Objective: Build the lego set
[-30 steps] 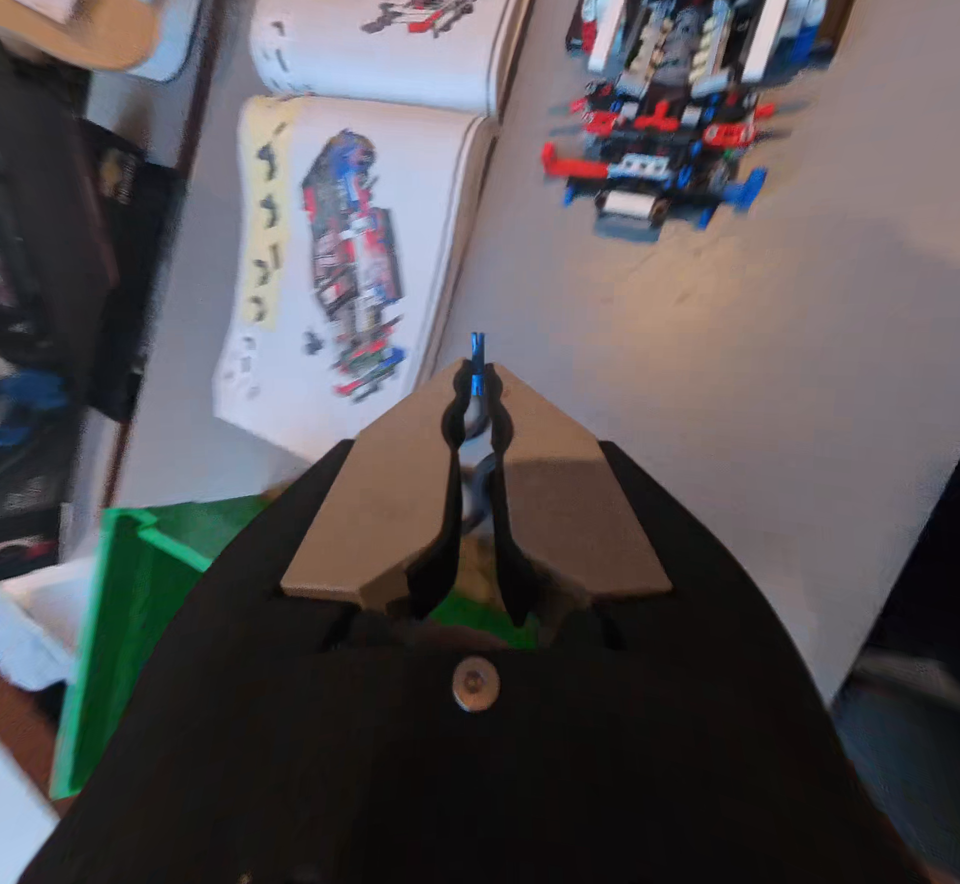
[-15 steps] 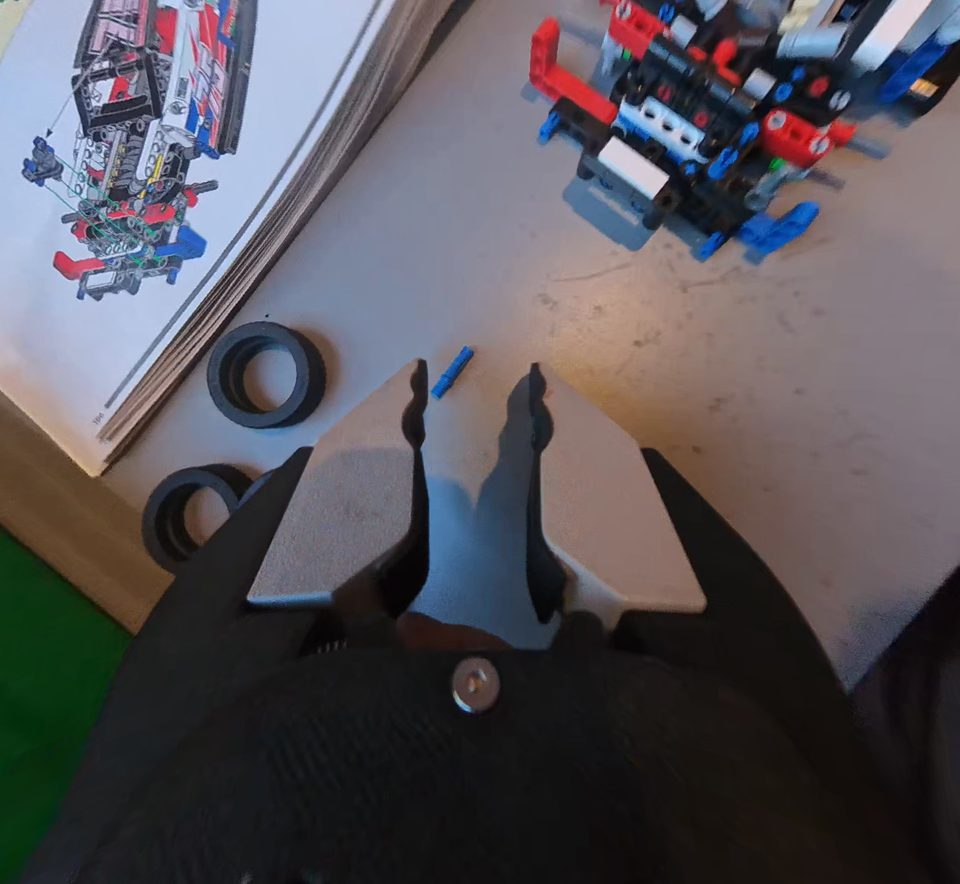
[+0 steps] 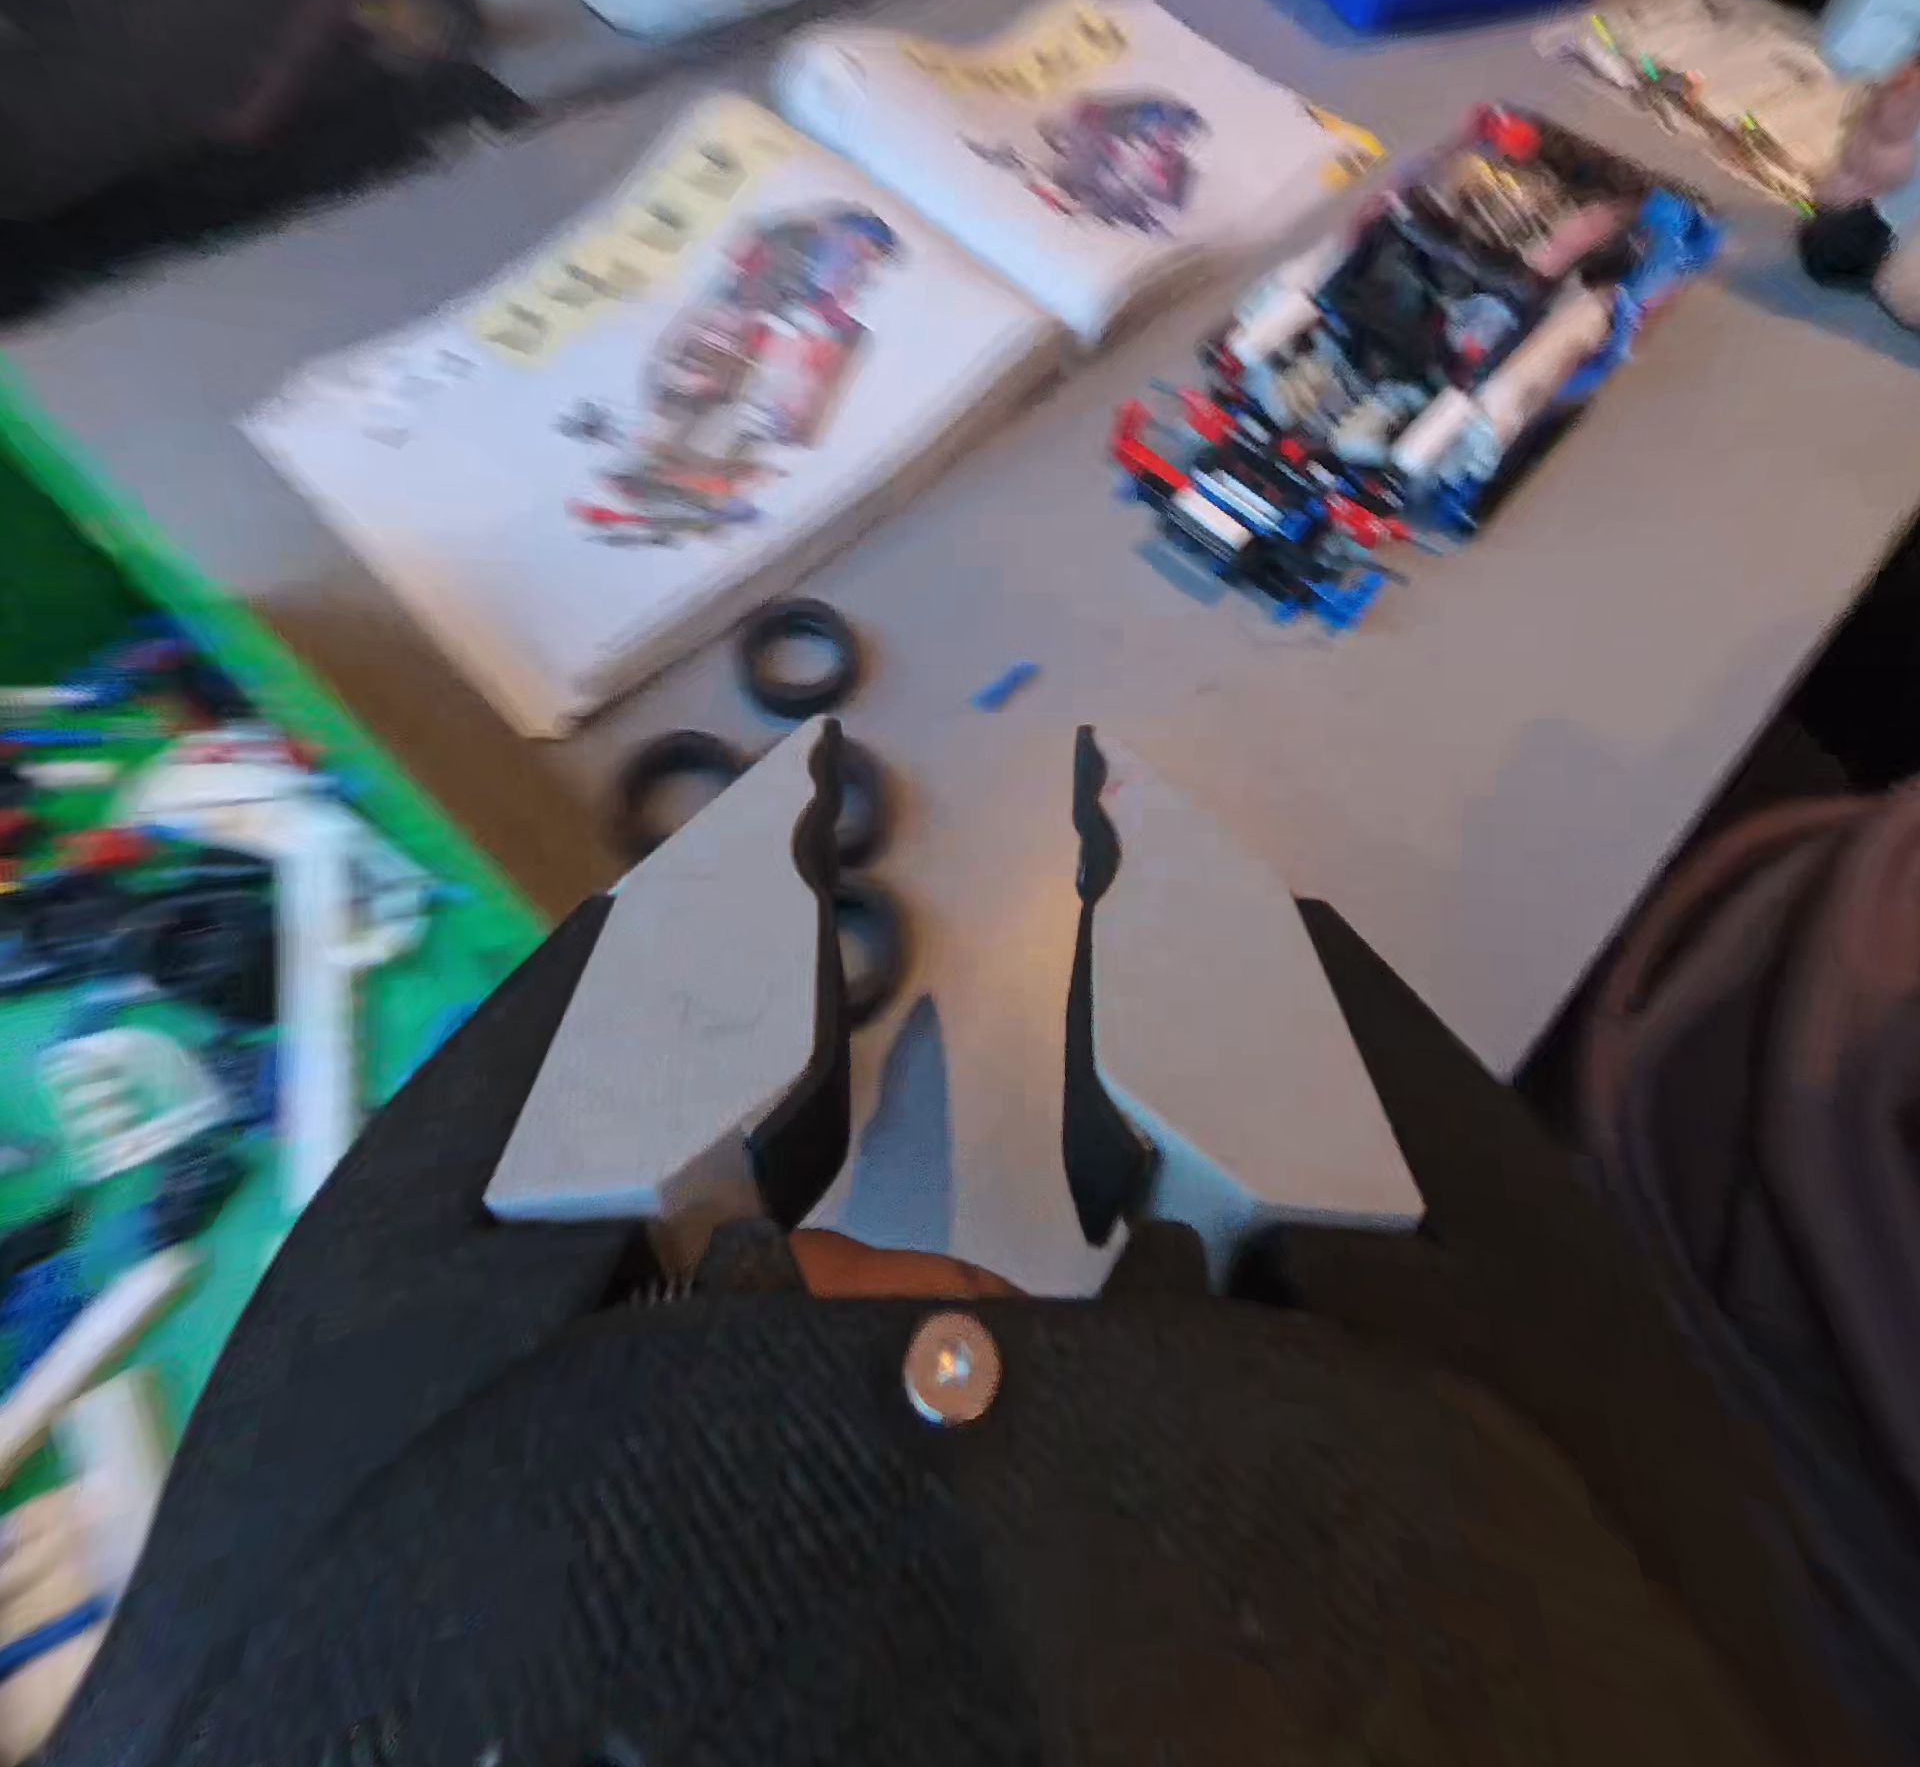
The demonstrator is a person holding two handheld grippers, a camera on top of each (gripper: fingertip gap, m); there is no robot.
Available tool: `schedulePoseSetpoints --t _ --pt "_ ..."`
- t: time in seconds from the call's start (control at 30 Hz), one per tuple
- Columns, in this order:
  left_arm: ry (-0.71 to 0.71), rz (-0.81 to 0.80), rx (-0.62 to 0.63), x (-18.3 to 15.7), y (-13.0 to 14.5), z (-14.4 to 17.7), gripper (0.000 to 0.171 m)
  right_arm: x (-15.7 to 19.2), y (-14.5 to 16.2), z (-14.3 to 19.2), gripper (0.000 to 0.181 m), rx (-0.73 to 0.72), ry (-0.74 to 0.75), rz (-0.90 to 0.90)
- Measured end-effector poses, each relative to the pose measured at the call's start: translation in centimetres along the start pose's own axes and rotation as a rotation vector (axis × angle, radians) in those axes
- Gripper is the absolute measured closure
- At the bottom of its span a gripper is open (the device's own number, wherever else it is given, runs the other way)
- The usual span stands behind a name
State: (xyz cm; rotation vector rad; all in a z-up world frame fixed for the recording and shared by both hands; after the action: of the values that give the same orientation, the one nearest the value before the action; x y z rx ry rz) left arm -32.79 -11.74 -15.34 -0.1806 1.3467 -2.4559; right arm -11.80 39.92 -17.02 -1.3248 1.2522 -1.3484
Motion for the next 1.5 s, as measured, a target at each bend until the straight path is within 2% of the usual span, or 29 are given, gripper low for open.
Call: schedulePoseSetpoints --t 0.1,0.13,0.17,0.27,0.33,0.4,0.53,0.6,0.7,0.8,0.97,1.17,1.3,1.5 --pt "-0.25 0.031 -0.189 8.1 -3.8 7.0 0.143 -0.4 0.0 0.0 0.17 0.006 0.02 -0.004" --pt "-0.304 0.034 -0.217 10.7 -4.6 8.6 0.149 -0.6 0.0 -0.1 0.17 0.009 0.032 0.0" --pt "-0.303 0.041 -0.194 12.8 -4.8 9.3 0.152 -0.7 0.1 -0.1 0.17 0.012 0.044 0.005" --pt "-0.295 0.027 0.031 17.6 -3.6 7.4 0.145 -0.8 0.2 -0.3 0.17 0.028 0.067 0.022" --pt "-0.33 -0.055 0.135 20.1 -3.0 4.9 0.151 -0.9 0.3 -0.4 0.17 0.04 0.087 0.031" --pt "-0.285 -0.052 0.258 21.8 -1.9 1.6 0.147 -1.0 0.4 -0.5 0.17 0.051 0.108 0.037" --pt "-0.305 -0.123 0.382 25.3 -1.2 -3.7 0.151 -1.2 0.7 -0.7 0.17 0.073 0.136 0.046" --pt "-0.323 -0.11 0.399 26.0 -1.1 -5.3 0.147 -1.3 0.7 -0.8 0.17 0.08 0.148 0.05" --pt "-0.287 -0.113 0.317 24.8 -1.8 -6.5 0.147 -1.5 0.7 -0.8 0.17 0.075 0.164 0.05" --pt "-0.265 -0.115 0.298 24.0 -1.7 -7.1 0.145 -1.9 0.6 -0.7 0.168 0.068 0.172 0.022" --pt "-0.244 -0.102 0.305 23.9 -1.3 -7.3 0.143 -2.6 0.5 -0.9 0.166 0.055 0.185 -0.013" --pt "-0.299 -0.097 0.324 25.4 -1.0 -7.0 0.141 -2.7 0.7 -1.1 0.165 0.068 0.188 -0.014" --pt "-0.271 -0.054 0.321 25.9 -1.0 -7.2 0.142 -2.5 0.7 -1.3 0.165 0.07 0.179 -0.011" --pt "-0.247 -0.042 0.396 27.2 -0.1 -7.8 0.143 -1.9 1.1 -1.7 0.165 0.109 0.147 0.02"
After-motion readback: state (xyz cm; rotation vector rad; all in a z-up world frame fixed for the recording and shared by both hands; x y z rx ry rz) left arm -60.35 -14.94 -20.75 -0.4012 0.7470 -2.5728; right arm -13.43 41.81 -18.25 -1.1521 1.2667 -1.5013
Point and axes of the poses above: each gripper's, where its closed fingertips meet, z back along the fingers, y out of its underside, x = y × z across the jaws, the point moved 3 cm from there along z, back along the fingers
